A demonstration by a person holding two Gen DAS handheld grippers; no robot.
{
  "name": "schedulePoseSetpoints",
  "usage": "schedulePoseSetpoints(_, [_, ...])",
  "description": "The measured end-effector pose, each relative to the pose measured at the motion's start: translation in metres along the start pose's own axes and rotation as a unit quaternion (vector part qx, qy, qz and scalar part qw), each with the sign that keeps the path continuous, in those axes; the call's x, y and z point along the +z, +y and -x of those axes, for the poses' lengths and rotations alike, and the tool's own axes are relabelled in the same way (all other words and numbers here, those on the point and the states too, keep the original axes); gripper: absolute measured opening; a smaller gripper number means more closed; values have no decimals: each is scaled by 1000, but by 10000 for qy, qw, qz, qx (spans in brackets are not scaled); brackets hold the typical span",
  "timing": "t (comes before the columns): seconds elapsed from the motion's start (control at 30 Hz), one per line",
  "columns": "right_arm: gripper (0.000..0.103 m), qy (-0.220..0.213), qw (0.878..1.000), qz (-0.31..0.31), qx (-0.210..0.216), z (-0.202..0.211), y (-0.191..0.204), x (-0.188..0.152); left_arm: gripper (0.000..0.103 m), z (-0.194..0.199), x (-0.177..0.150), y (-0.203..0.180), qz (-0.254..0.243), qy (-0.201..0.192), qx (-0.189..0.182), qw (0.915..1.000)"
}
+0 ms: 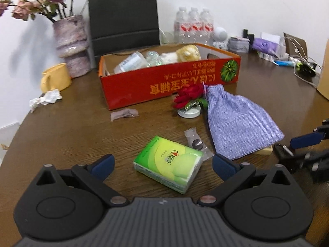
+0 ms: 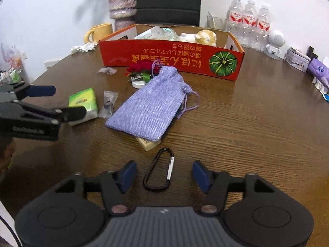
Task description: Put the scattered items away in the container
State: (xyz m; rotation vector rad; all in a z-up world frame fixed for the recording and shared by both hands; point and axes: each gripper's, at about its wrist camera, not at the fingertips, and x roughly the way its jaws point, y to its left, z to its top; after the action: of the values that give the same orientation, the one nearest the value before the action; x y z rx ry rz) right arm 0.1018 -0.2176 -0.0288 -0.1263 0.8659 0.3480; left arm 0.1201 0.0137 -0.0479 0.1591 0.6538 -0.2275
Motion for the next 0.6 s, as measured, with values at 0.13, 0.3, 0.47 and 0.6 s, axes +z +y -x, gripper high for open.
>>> schedulePoseSetpoints(0.13, [24, 23, 9998, -148, -139, 2, 0, 1, 99, -11, 0, 4, -205, 38, -208, 9996])
schedulePoseSetpoints(0.3, [23, 0, 9991, -370, -229, 3, -4, -1, 73, -14, -2, 8, -128, 120, -378, 9991])
schedulePoseSetpoints(0.47, [22, -41, 9986, -468, -263, 4, -8, 0, 73, -4, -4, 8, -29, -45, -312, 9995])
schedulePoseSetpoints(0.6, [4, -61, 9988, -433, -240, 5, -10, 2, 73, 0, -4, 7, 39, -74, -273, 9996])
